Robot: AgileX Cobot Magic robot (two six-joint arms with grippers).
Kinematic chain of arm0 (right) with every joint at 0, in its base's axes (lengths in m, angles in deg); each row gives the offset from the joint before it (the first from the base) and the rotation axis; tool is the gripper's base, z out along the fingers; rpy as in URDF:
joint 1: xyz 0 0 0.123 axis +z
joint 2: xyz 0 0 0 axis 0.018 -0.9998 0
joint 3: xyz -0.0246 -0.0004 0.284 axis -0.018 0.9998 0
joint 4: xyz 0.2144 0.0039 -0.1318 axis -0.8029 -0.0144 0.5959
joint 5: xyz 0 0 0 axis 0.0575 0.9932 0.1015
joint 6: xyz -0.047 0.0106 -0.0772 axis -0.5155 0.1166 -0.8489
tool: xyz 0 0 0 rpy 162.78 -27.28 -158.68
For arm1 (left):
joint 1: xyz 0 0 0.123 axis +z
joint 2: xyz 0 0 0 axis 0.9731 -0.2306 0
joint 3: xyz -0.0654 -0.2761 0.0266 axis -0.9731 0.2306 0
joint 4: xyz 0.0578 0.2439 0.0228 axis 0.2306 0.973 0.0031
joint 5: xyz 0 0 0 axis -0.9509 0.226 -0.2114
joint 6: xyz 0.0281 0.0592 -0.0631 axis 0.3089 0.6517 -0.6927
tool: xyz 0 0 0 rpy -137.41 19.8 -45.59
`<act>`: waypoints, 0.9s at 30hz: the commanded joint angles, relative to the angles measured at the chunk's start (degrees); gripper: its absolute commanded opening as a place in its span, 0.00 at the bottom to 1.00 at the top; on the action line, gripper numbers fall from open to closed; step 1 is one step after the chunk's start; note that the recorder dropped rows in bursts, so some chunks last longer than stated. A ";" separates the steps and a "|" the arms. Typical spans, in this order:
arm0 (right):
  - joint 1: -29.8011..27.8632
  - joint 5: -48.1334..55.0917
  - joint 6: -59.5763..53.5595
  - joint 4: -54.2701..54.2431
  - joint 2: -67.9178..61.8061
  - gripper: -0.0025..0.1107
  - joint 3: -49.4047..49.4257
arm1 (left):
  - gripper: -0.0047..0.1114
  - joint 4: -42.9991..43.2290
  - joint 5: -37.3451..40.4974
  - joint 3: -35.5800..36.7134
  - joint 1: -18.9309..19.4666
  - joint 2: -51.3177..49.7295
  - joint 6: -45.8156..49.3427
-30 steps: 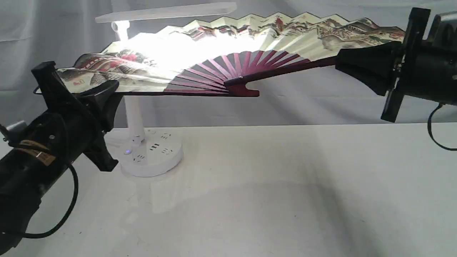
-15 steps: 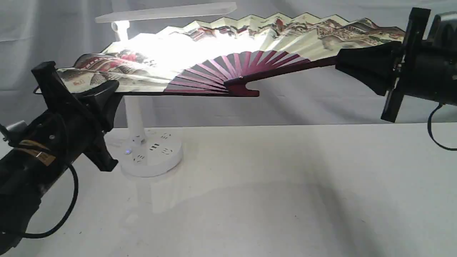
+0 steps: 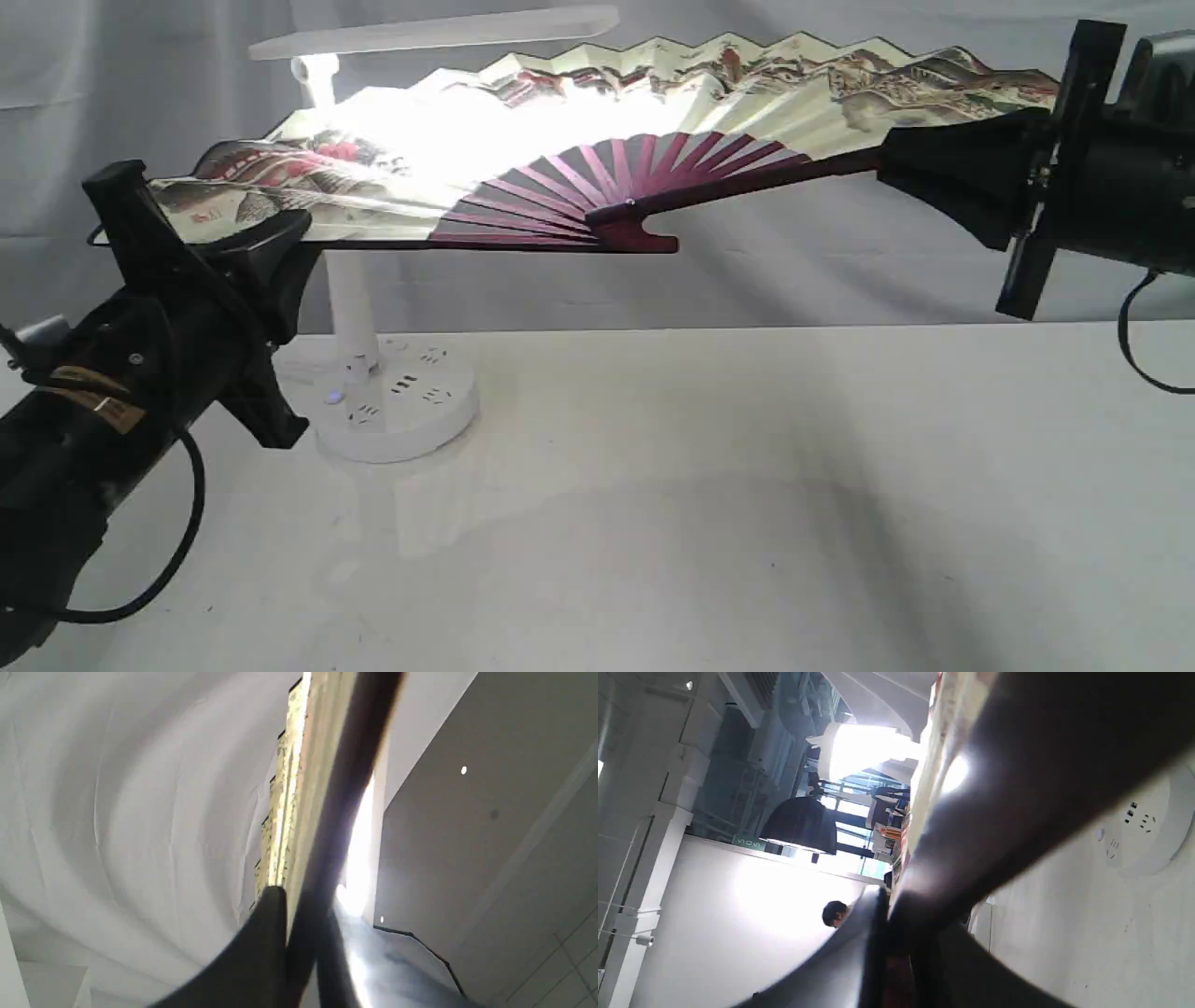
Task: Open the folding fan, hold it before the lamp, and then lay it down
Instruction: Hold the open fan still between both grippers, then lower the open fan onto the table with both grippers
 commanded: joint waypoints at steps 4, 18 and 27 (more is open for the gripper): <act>-1.05 -3.42 -1.92 1.02 0.26 0.02 0.37 | 0.04 -6.81 -4.04 0.01 1.05 1.15 -2.66; -1.30 -5.25 -2.28 4.96 0.26 0.02 2.99 | 0.04 -3.00 6.32 0.01 0.93 0.46 -0.74; -3.69 -6.41 -4.19 6.00 0.26 0.02 7.62 | 0.04 -0.62 8.28 0.01 0.93 -1.66 -0.74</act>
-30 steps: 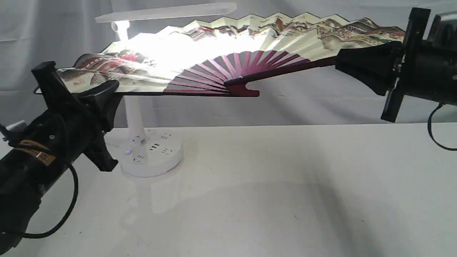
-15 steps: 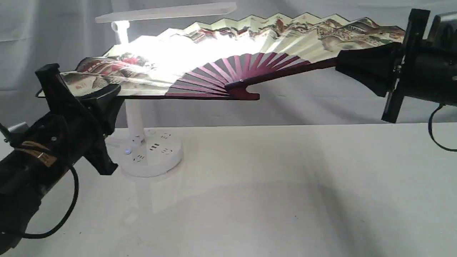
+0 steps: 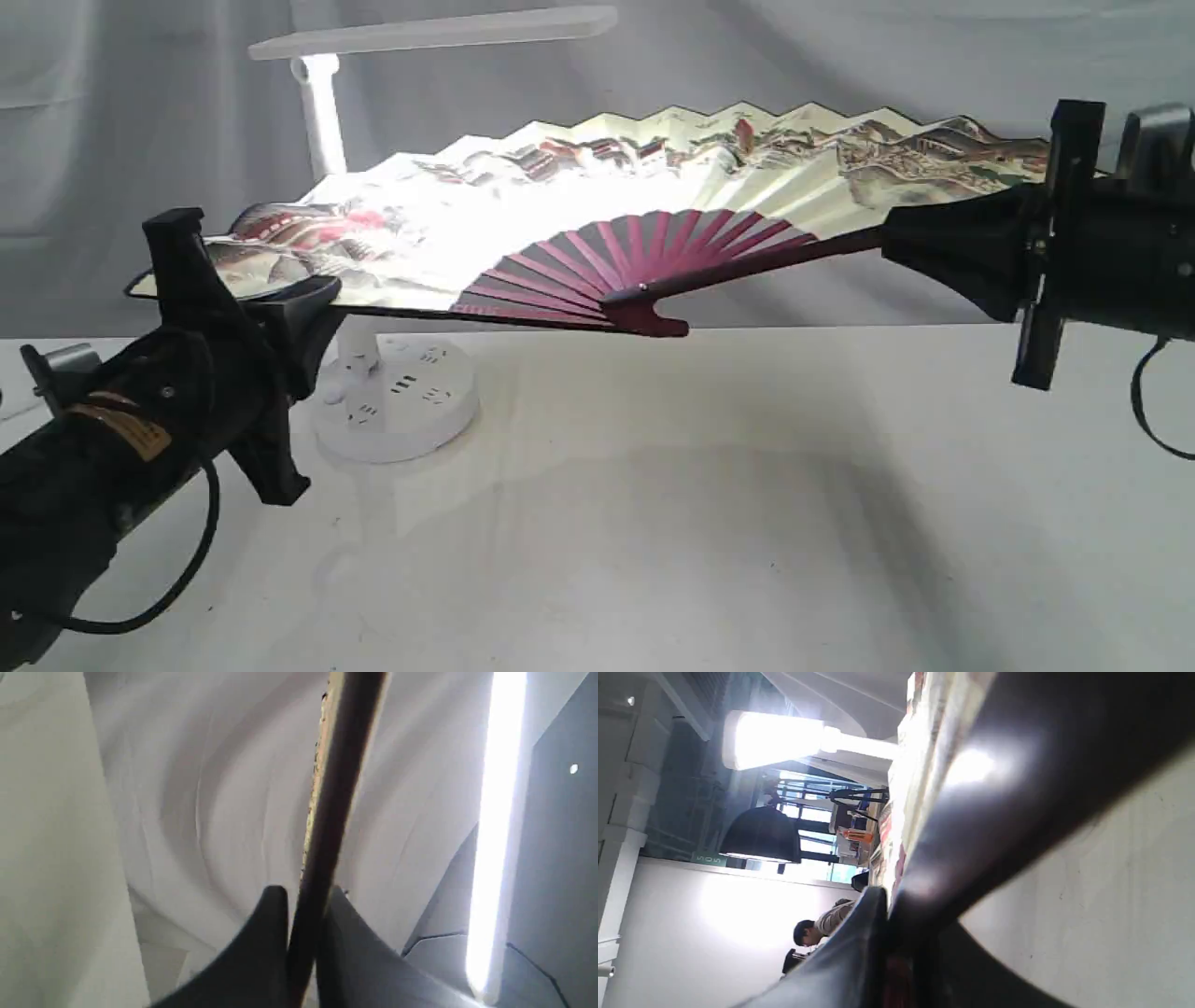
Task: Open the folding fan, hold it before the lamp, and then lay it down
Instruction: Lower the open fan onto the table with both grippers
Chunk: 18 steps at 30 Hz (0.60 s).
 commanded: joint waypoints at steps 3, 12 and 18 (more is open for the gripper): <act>-5.06 -3.70 -3.96 2.47 0.26 0.02 3.76 | 0.04 -2.69 -1.44 0.01 0.93 -2.05 -1.54; -11.55 -4.60 -7.17 2.63 0.26 0.02 9.64 | 0.04 -1.42 -1.44 -1.74 -1.34 -7.25 -1.84; -13.59 -5.93 -7.60 4.80 -1.12 0.02 10.64 | 0.04 -1.61 -1.44 -6.63 -5.44 -12.18 -1.69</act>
